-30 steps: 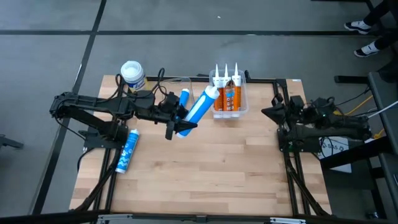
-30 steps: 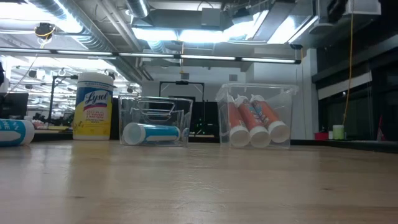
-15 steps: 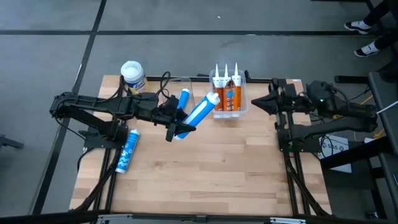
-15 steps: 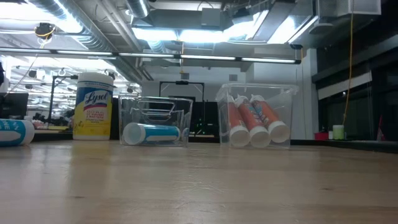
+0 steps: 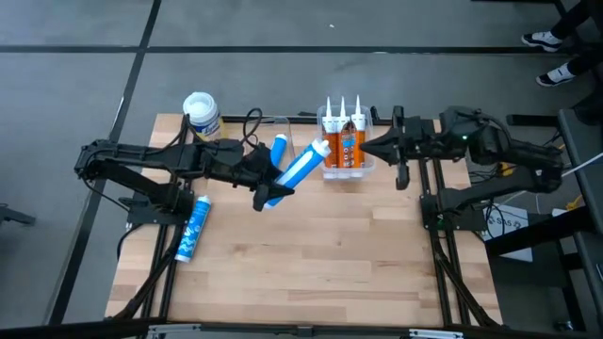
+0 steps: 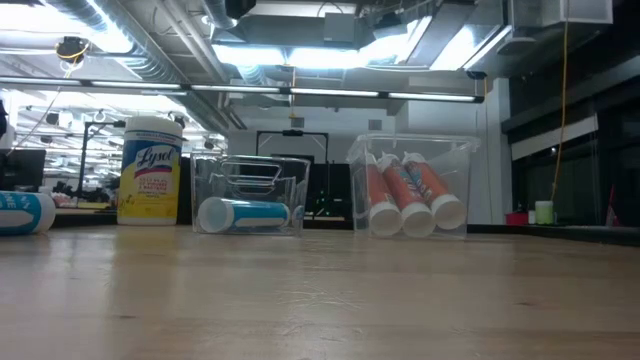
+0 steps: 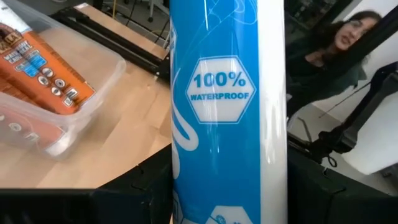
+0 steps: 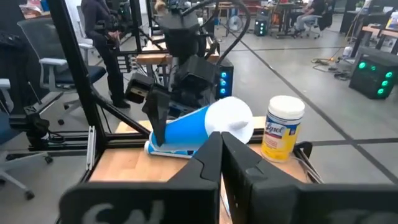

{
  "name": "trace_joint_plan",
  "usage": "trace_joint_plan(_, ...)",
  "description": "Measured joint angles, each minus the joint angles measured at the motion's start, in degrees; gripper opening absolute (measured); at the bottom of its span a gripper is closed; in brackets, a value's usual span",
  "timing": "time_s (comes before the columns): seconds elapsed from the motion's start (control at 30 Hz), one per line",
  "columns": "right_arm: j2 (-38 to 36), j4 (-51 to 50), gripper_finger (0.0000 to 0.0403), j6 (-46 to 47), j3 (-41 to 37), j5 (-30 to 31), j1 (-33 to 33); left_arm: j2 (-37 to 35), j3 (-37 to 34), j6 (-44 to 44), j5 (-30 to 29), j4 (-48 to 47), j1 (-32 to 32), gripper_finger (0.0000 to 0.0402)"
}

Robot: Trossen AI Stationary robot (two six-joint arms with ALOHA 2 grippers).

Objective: Pick & place silicon tubes, Sealant and Lysol wipes
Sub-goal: Put the right blue sealant into the left transparent bin

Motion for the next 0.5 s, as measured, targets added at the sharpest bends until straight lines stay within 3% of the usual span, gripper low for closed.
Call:
trace_joint_plan(0.3, 2.63, 2.87, 0.0012, 3.98, 0.52, -0.14, 0.02, -0.02, 0.0, 0.46, 0.01, -0.42, 0.15, 0.0214)
trace_joint_plan(0.5, 3.16, 3.0, 0.0012, 6.24, 0.52, -4.83, 0.04, -0.39, 0.0, -1.29, -3.05, -4.32, 0.77, 0.0214)
